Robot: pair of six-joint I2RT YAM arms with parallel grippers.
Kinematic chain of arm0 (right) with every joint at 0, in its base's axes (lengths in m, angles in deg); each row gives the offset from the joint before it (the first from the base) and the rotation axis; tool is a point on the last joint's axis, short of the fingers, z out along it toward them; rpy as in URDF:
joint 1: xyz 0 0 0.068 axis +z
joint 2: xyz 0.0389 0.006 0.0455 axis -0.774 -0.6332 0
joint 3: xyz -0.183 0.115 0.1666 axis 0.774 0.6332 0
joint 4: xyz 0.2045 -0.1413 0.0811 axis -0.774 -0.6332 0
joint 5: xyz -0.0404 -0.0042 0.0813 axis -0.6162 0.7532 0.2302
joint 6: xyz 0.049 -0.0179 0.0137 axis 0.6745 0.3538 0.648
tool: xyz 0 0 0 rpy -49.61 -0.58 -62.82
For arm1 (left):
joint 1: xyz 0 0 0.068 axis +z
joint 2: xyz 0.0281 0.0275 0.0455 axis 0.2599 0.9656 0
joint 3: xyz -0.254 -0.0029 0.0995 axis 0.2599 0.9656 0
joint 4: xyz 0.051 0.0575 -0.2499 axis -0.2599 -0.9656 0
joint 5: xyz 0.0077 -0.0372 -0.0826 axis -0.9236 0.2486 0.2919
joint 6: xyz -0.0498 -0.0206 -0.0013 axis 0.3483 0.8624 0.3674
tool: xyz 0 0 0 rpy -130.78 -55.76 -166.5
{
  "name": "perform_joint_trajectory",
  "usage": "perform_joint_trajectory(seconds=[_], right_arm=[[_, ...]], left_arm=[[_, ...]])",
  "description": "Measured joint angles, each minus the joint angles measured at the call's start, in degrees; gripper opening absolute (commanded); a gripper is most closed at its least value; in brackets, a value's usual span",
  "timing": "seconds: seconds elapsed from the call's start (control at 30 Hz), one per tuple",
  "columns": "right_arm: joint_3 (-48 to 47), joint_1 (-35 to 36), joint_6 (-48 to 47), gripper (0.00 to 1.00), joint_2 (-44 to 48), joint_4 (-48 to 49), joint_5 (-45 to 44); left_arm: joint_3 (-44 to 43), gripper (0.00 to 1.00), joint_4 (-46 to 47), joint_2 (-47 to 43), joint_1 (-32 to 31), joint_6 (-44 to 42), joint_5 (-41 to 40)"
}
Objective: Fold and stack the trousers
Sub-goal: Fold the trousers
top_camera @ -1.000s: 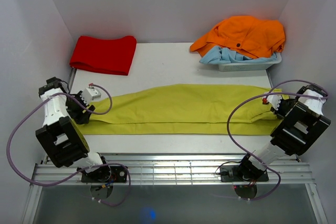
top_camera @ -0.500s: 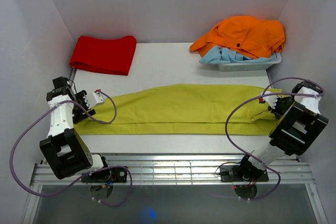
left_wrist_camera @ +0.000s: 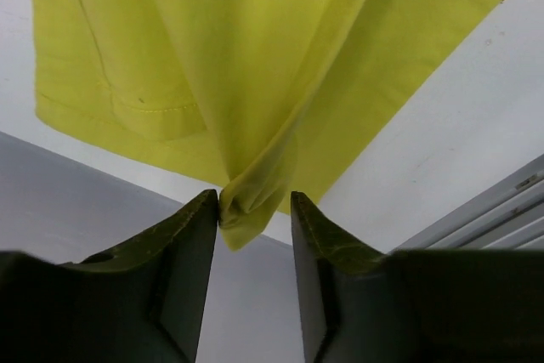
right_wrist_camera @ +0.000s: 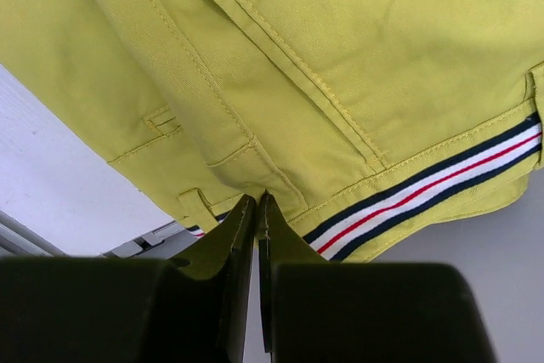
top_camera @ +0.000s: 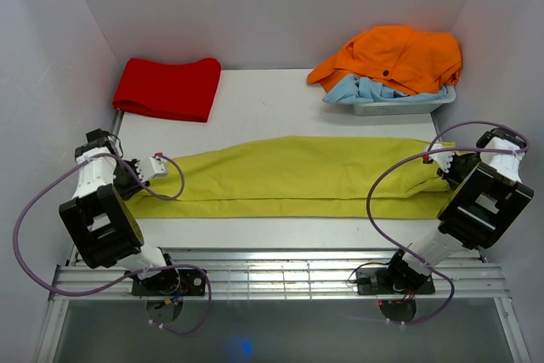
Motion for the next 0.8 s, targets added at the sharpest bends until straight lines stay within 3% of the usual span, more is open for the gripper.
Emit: perform_joint_trajectory(seconds=[0.03,0.1,0.13,0.17,0.4,0.63,0.8], right_arm=[[-0.2,-0.1,0.0,0.08,-0.1,-0.1,0.0],[-0.2,-0.3,0.0,0.08,-0.1,-0.1,0.1],[-0.2,-0.3,0.0,0.08,-0.1,-0.2,0.2],[-0.3,-0.4,-0.1,0.08,-0.1,-0.3,0.2],[-5.7,-2.3,-0.3,0.08,-0.5,-3.6,2.9],[-17.1,-4.2,-0.5,0.08,-2.8,-12.4,10.5],[-16.6,-6.7,-4.1,0.08,-2.5,-16.7,13.6]], left_arm=[[-0.1,0.3,-0.4,0.5,0.4,-0.2,-0.1],[-0.4,0.17,-0.8,1.6,1.0,-0.3,-0.3],[-0.7,0.02,-0.9,2.1,1.4,-0.4,-0.4],[-1.0,0.0,-0.9,2.6,1.7,-0.4,-0.4],[-7.4,0.0,0.6,3.5,5.3,0.0,2.6],[-11.0,0.0,11.0,3.5,7.6,5.2,10.0],[-10.1,0.0,16.8,3.5,9.9,7.6,14.5]])
